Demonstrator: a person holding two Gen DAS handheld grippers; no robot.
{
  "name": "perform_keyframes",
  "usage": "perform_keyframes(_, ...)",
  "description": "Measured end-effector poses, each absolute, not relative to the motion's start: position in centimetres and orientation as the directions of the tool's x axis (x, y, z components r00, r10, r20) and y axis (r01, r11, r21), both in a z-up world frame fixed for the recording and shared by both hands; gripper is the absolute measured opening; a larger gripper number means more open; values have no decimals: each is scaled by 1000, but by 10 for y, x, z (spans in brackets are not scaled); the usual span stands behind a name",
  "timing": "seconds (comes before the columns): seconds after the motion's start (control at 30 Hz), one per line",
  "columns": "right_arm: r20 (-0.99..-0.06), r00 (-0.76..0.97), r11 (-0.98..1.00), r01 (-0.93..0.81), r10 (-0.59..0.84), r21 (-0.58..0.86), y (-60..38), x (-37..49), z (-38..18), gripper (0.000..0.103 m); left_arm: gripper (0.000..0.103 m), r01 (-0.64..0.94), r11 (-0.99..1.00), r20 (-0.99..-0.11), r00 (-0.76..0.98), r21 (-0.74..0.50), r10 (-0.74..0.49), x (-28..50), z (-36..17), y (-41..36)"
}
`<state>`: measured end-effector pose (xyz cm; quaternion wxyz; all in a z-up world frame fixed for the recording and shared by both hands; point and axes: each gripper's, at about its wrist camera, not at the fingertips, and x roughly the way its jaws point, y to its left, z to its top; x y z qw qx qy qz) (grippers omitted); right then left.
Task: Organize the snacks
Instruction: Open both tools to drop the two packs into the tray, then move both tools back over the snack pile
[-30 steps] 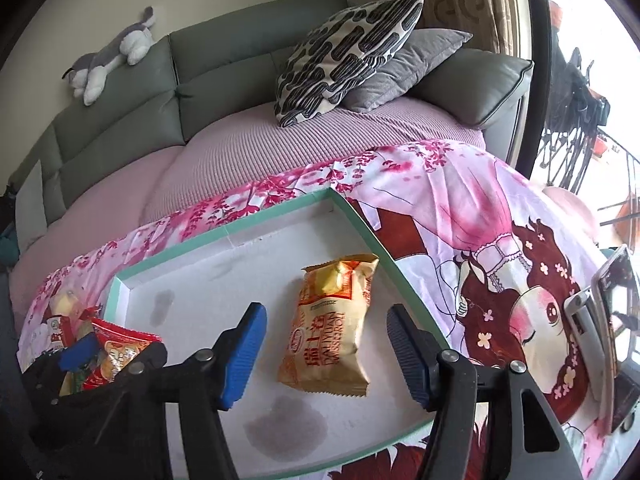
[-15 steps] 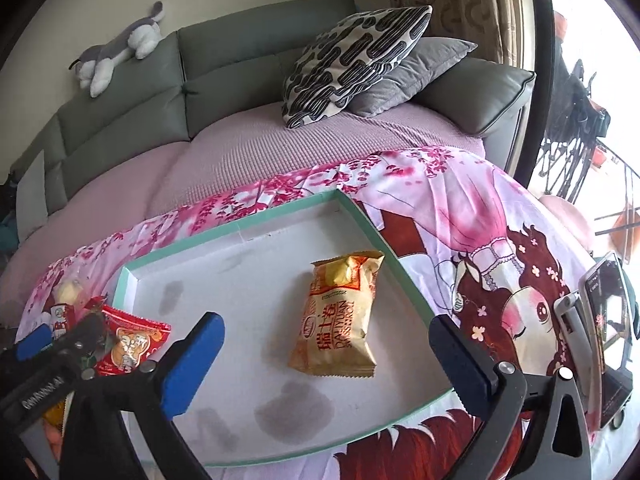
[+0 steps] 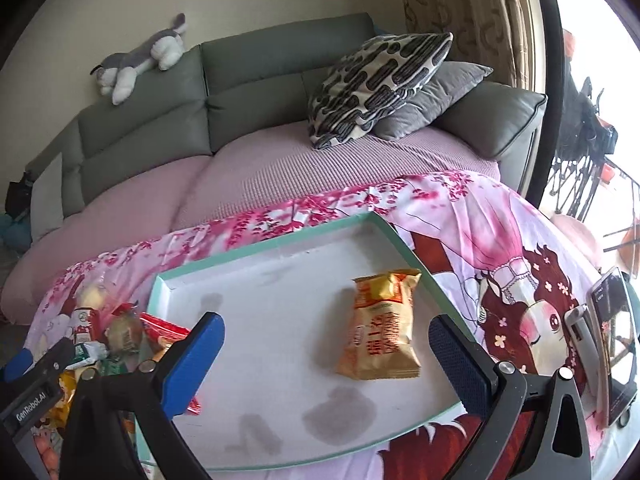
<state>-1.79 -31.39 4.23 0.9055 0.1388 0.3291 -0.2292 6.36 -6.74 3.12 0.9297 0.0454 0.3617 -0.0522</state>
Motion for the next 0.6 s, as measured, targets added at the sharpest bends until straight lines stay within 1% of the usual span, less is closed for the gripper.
perform_keyframes(0.17, -668, 682, 872, 479, -299, 98, -298, -13, 43, 103, 103, 87, 996, -686, 726, 17, -52, 61, 28, -40)
perform_keyframes(0.33, -674, 698, 879, 451, -242, 151, -286, -12, 43, 103, 103, 56, 998, -687, 726, 4, -38, 58, 31, -16)
perform_keyframes(0.5, -671, 703, 898, 422, -236, 127, -269, -8, 46, 103, 103, 4, 1000, -690, 724, -6, -7, 56, 34, 11)
perform_keyframes(0.6, -670, 715, 913, 385, -203, 135, -256, -4, 48, 103, 103, -27, 999, -694, 719, -21, 5, 57, 35, 28)
